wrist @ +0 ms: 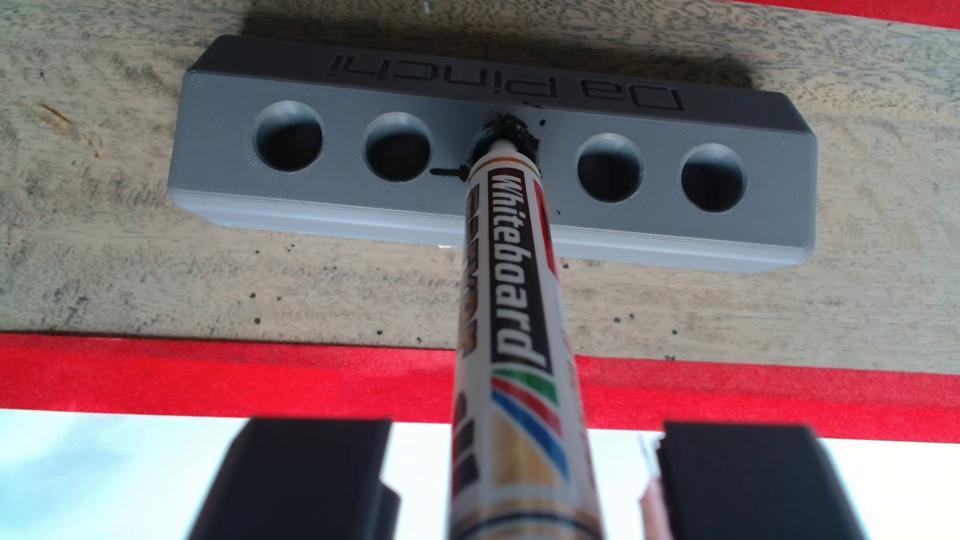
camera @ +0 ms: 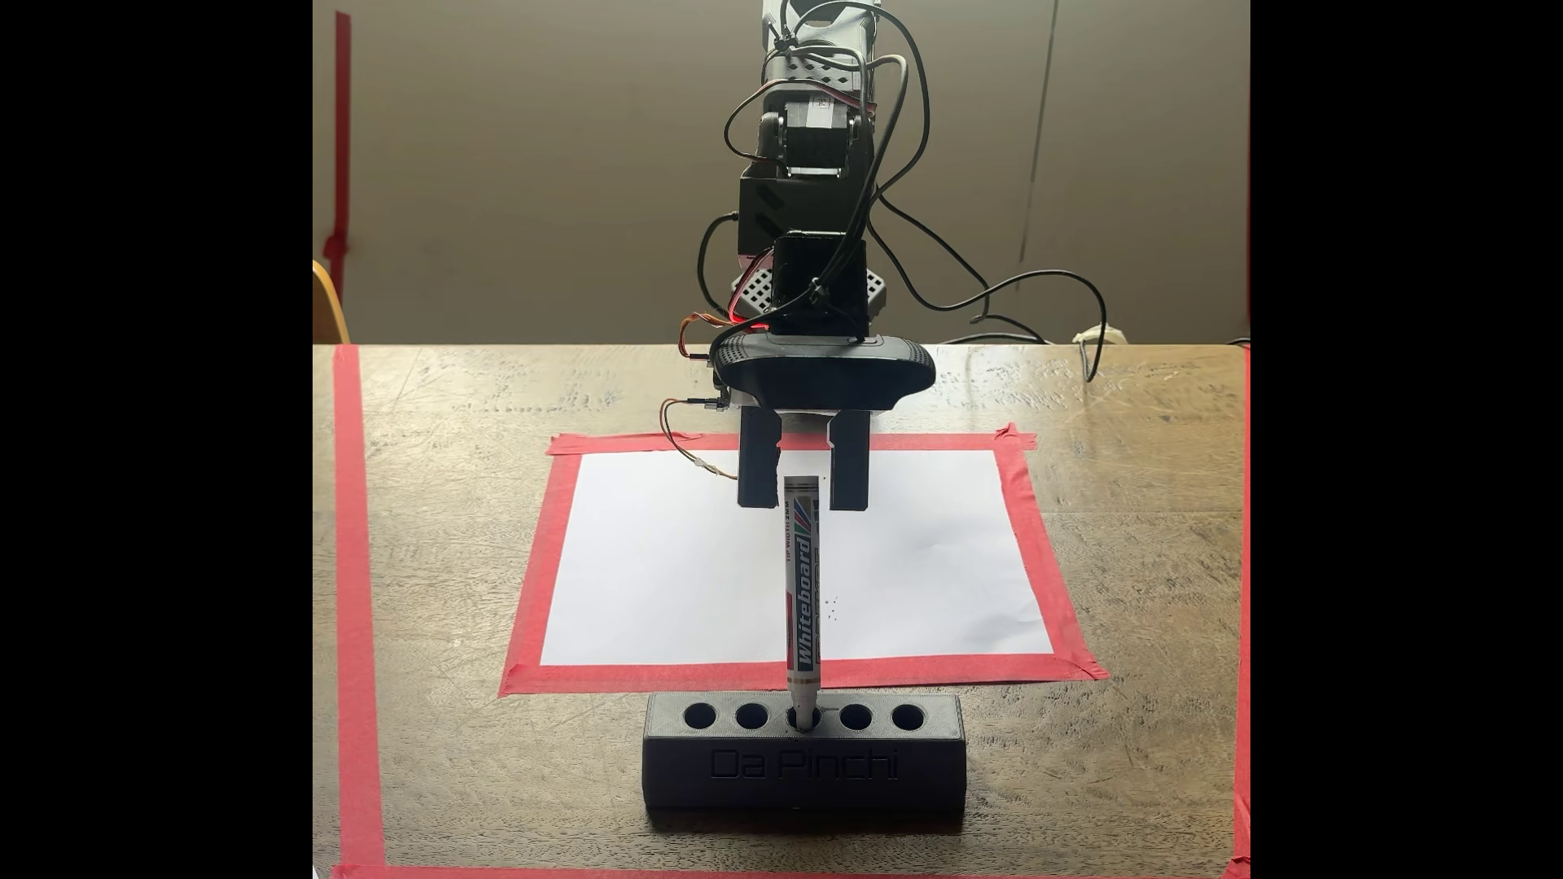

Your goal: Pick up a pen

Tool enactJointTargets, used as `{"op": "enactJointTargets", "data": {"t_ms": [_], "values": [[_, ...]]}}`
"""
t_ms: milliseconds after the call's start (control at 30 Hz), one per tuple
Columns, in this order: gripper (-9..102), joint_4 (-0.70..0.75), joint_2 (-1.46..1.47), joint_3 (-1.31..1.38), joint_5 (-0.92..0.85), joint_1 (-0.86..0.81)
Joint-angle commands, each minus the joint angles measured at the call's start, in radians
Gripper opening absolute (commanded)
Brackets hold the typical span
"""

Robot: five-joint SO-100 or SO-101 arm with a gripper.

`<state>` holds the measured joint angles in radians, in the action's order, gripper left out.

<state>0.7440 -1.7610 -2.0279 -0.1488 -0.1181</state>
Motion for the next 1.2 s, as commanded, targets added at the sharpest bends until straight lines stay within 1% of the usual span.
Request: {"op": "enactJointTargets", "data": {"t_ms": [0, 700, 767, 967, 1167], "values": [[101, -0.032, -0.017, 0.008, 0.0, 0.0], [101, -0.032, -0.02, 0.009, -0.003, 0.0], [98, -0.032, -0.023, 0.009, -0.003, 0.0], [83, -0.032, -0.026, 0.011, -0.003, 0.002], [72, -0.032, -0.025, 0.009, -0.003, 0.003]]}}
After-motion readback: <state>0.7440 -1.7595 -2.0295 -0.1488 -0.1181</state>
